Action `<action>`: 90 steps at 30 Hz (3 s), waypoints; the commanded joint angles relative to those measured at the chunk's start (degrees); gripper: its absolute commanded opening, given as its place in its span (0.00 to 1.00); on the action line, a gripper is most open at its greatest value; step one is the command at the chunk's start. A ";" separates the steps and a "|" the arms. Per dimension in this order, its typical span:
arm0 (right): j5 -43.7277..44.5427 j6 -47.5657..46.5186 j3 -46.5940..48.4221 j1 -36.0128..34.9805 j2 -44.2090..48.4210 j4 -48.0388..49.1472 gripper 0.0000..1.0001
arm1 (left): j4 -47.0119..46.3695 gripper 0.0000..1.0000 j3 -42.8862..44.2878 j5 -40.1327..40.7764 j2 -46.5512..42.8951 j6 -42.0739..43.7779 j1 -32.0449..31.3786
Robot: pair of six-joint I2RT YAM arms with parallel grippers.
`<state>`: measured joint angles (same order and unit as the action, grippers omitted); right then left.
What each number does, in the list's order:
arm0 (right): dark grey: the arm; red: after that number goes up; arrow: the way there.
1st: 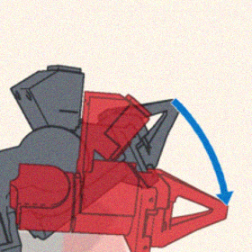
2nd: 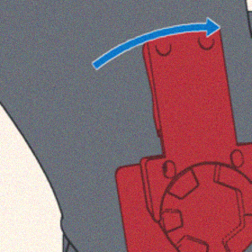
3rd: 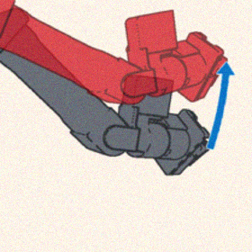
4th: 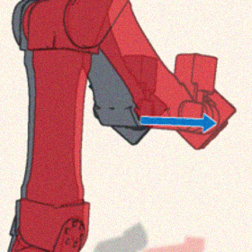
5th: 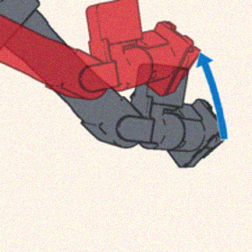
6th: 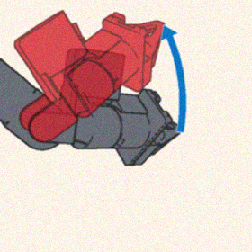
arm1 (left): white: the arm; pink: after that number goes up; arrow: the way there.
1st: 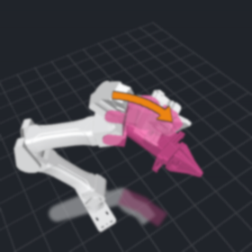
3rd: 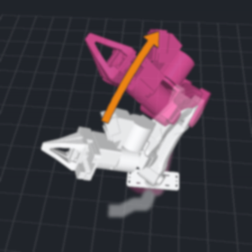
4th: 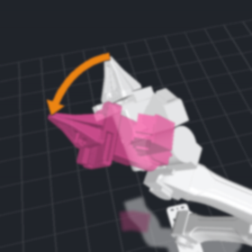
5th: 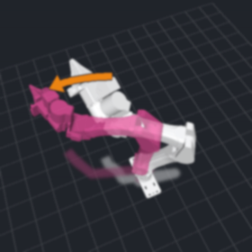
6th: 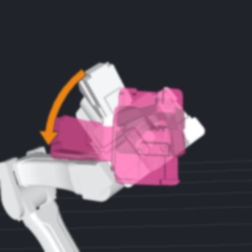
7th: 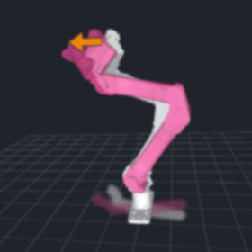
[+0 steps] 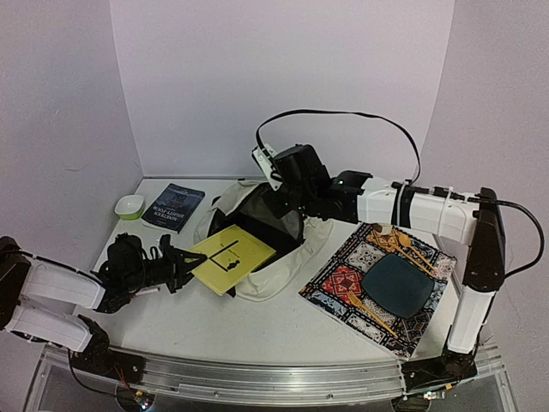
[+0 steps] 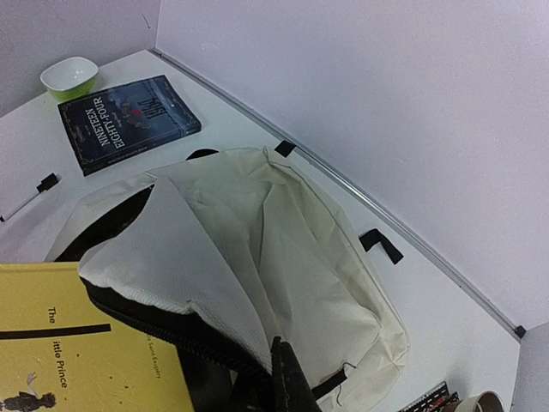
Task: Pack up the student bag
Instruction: Place the book in the largest pocket of the bag.
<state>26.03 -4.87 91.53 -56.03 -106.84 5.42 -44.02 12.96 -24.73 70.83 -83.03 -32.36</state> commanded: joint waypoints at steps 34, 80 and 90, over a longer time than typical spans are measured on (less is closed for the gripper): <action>-13.77 6.35 -4.66 -0.70 9.33 8.21 0.00 | -16.62 0.00 25.09 12.97 28.03 0.16 -3.92; -4.47 0.92 -5.35 -0.61 6.58 8.21 0.01 | 25.58 1.00 36.43 22.59 28.21 6.09 -7.11; -2.38 0.56 -6.54 0.66 6.47 8.21 0.01 | 36.43 0.99 39.42 27.40 21.67 12.97 -8.67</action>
<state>20.43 -3.86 85.72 -56.20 -101.69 9.14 -13.14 49.33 -2.11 99.34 -75.39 -40.39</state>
